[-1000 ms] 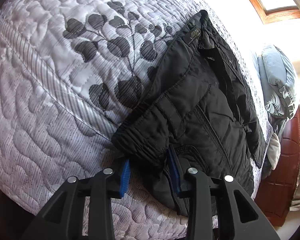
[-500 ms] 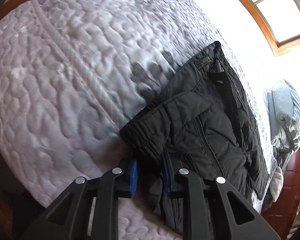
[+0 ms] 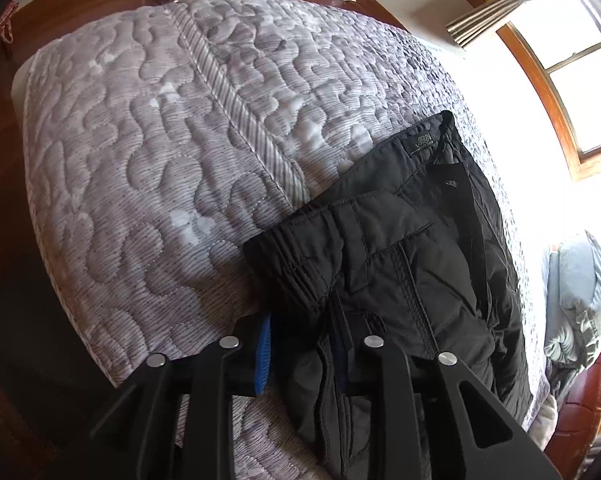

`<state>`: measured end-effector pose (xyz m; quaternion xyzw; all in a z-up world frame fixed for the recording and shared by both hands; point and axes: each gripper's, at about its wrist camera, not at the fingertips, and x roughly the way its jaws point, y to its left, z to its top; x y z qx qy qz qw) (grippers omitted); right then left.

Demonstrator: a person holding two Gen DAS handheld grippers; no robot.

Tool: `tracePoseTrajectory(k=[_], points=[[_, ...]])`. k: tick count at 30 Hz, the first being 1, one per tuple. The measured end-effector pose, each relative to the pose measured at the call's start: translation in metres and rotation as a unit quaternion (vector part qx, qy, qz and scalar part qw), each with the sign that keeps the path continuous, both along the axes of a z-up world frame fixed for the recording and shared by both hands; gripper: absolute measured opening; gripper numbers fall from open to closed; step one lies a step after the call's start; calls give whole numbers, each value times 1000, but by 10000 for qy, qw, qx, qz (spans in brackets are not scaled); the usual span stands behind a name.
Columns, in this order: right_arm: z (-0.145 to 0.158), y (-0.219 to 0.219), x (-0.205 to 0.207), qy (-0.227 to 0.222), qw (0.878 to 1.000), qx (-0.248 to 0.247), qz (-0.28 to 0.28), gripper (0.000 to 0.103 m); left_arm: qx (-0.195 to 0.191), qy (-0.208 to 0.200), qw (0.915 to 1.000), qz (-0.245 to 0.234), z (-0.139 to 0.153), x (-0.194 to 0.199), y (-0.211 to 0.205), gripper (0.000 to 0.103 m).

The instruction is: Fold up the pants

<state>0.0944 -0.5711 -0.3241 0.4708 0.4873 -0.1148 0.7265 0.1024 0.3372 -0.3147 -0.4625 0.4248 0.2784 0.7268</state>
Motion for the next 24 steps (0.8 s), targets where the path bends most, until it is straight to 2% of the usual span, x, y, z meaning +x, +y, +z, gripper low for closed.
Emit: tracePoseTrajectory(k=[1, 2, 3, 5, 6, 8, 9, 12, 14, 17, 21, 24], points=[[7, -3, -1, -24, 10000, -76, 24, 65, 147, 105, 9998, -77, 7, 0, 5, 48], [19, -6, -3, -86, 9995, -288, 27, 78, 348, 212, 9990, -168, 17, 0, 9, 58], [30, -7, -3, -68, 9984, -548, 86, 78, 530, 202, 9980, -261, 26, -2, 9, 70], [52, -10, -3, 67, 9941, -1047, 290, 78, 876, 70, 9943, -598, 52, 4, 17, 80], [63, -10, 0, 103, 9915, -1238, 389, 78, 1019, 40, 9912, -843, 63, 12, 22, 89], [82, -8, 11, 86, 9870, -1476, 623, 79, 1299, -169, 9828, -1301, 88, 38, 33, 92], [89, -6, 17, 7, 9861, -1486, 745, 83, 1373, -299, 9784, -1518, 100, 49, 37, 99], [109, 6, 50, -298, 9838, -1397, 1084, 90, 1341, -555, 9657, -2151, 118, 111, 55, 99], [114, 18, 83, -446, 9835, -1212, 1264, 91, 1095, -592, 9608, -2476, 116, 153, 67, 99], [108, 44, 136, -491, 9841, -888, 1456, 91, 714, -378, 9574, -2774, 94, 215, 79, 99], [96, 79, 196, -324, 9786, -914, 1813, 91, 308, -240, 9527, -3013, 55, 267, 88, 99], [90, 101, 231, -272, 9716, -977, 2138, 91, 211, -177, 9459, -3234, 28, 297, 92, 99]])
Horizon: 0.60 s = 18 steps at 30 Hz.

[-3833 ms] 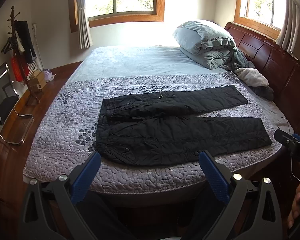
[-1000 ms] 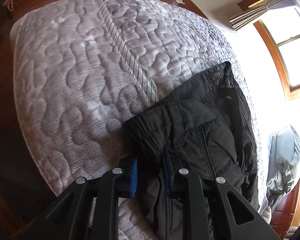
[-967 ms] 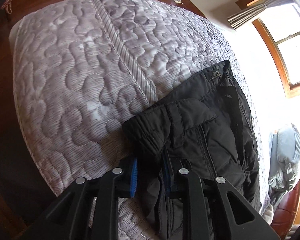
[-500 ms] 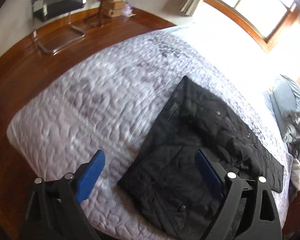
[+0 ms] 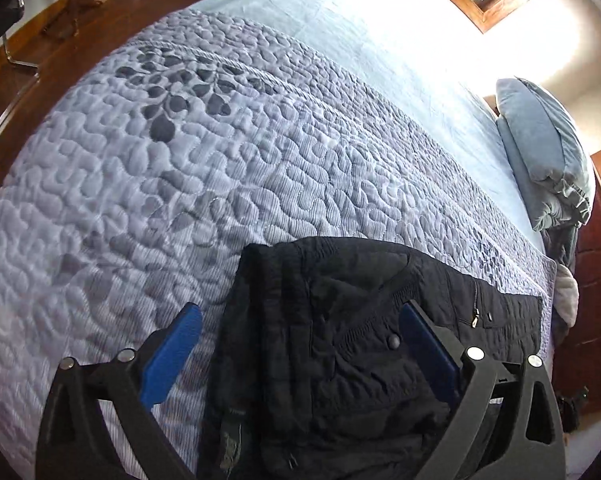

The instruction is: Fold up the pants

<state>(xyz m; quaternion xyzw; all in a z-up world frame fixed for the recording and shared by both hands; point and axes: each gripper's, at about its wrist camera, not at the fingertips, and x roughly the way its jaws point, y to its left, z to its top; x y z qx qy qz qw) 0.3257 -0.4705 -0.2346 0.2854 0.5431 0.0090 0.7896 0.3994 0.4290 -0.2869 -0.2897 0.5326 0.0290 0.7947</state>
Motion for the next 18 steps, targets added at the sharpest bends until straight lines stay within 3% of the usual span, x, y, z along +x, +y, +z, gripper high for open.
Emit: tracePoseTrajectory(k=[4, 6, 9, 13, 16, 18], points=[[-4, 13, 48, -19, 9992, 74, 399, 91, -207, 317, 9990, -255, -35, 23, 7, 98], [-1, 14, 76, -79, 9979, 64, 640, 91, -317, 276, 9983, -399, -41, 26, 8, 96], [4, 4, 119, -128, 9959, -12, 895, 91, -496, 187, 9963, -670, -41, 27, 4, 67], [2, -27, 178, -78, 9963, -41, 858, 91, -276, 345, 9960, -773, -47, 33, 1, 55], [-4, -52, 223, -7, 9970, -168, 756, 91, -288, 332, 9966, -694, -52, 37, 4, 44], [-11, -66, 249, 53, 9968, -353, 718, 91, -306, 335, 9968, -660, -55, 35, 7, 42]])
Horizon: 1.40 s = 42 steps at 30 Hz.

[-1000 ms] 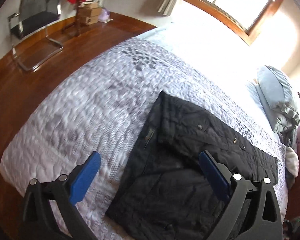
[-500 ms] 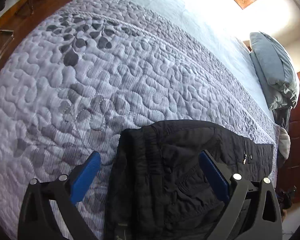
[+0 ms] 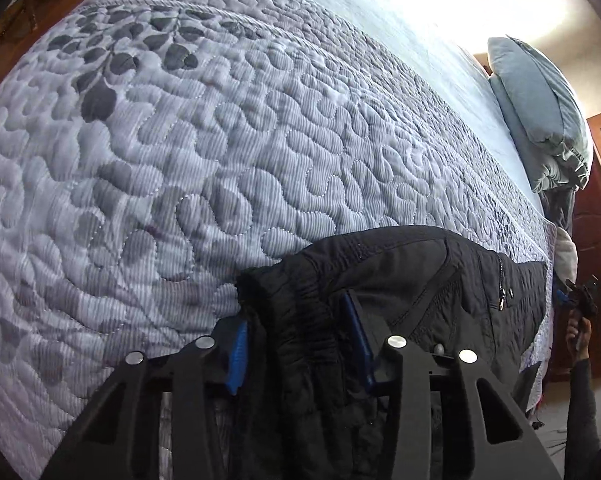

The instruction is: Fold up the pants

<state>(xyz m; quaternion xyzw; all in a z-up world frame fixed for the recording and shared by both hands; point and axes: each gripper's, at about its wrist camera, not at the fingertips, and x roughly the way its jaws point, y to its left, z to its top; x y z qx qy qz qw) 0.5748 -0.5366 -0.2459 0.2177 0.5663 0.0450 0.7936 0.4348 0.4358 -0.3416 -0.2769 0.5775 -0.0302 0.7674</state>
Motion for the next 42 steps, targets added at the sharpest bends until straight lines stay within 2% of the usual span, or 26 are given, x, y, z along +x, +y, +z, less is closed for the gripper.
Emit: tracePoseTrajectory(k=[3, 5, 6, 9, 12, 14, 16, 17, 18, 20, 22, 24, 29, 35, 38, 42], points=[[-20, -15, 31, 149, 9998, -164, 15, 91, 20, -2, 10000, 34, -2, 0, -2, 43], [-36, -22, 50, 286, 9987, -410, 49, 91, -116, -37, 9999, 65, -3, 1, -4, 54], [-43, -24, 57, 324, 9984, -463, 79, 91, -186, -76, 9998, 47, -4, 4, -7, 64], [-60, -29, 73, 354, 9983, -432, 187, 91, -37, -120, 9999, -80, -5, 10, -24, 83], [-74, -31, 79, 427, 9978, -358, 369, 91, 330, -73, 9994, -122, -6, 16, -38, 85], [-78, -31, 80, 469, 9973, -300, 474, 89, 348, -63, 9994, 20, -5, 14, -34, 78], [-78, -30, 78, 448, 9971, -135, 601, 62, 442, 4, 9989, 132, -4, 11, -28, 52], [-78, -29, 78, 505, 9966, -94, 640, 41, 376, 6, 9991, 175, -3, 8, -25, 46], [-78, -29, 76, 507, 9965, -138, 647, 29, 426, 39, 9989, 195, -2, 5, -22, 36], [-72, -30, 71, 471, 9967, -142, 648, 14, 501, 24, 9986, 185, 3, 3, -22, 28], [-58, -32, 65, 315, 9975, -185, 610, 11, 702, -28, 9973, 191, 10, 3, -27, 14], [-39, -33, 54, 118, 9981, -239, 550, 9, 771, -211, 9963, 311, 24, 2, -27, 13], [21, -38, 18, -341, 9976, -294, 525, 8, 883, -613, 9936, 333, 65, -12, -25, 12], [84, -38, -52, -877, 9939, -475, 475, 7, 871, -1140, 9894, 241, 125, -32, -36, 12], [105, -47, -95, -1070, 9918, -593, 380, 7, 935, -1426, 9853, 132, 153, -50, -44, 12], [116, -56, -154, -1270, 9893, -672, 235, 6, 938, -1719, 9806, 56, 178, -79, -52, 12]])
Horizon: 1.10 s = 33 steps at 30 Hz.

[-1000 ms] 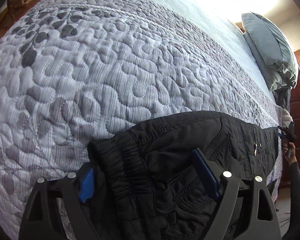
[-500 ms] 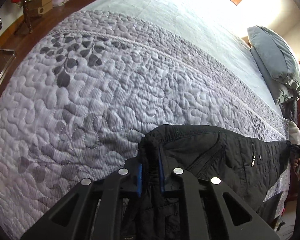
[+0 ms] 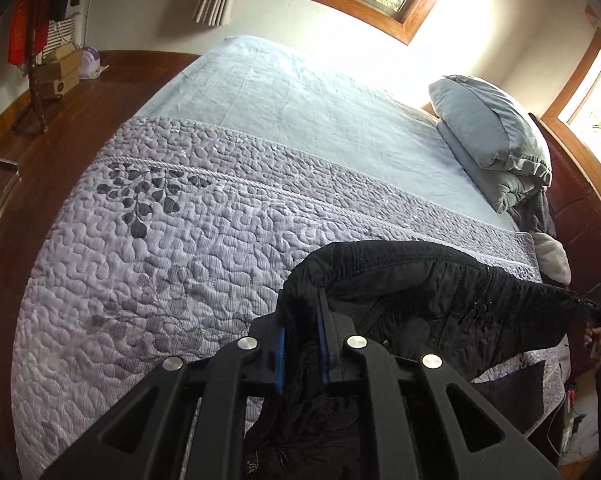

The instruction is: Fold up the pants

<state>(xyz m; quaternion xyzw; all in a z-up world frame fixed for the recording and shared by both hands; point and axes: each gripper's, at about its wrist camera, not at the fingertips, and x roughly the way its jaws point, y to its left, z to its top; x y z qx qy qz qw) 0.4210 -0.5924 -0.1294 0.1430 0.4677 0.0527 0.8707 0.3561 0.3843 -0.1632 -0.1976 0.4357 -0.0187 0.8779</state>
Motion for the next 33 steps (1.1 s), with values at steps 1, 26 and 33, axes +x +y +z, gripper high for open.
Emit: tracePoseTrajectory(k=[1, 26, 33], points=[[1, -2, -14, -42, 10000, 20, -49, 6, -2, -39, 10000, -13, 3, -7, -1, 12], [-4, 1, -155, -321, 9972, -276, -622, 9, -114, -186, 9997, -56, 9, -117, -12, 12], [-11, 1, -191, -360, 9958, -315, -781, 11, -110, -144, 9998, -43, 1, -147, -17, 12]])
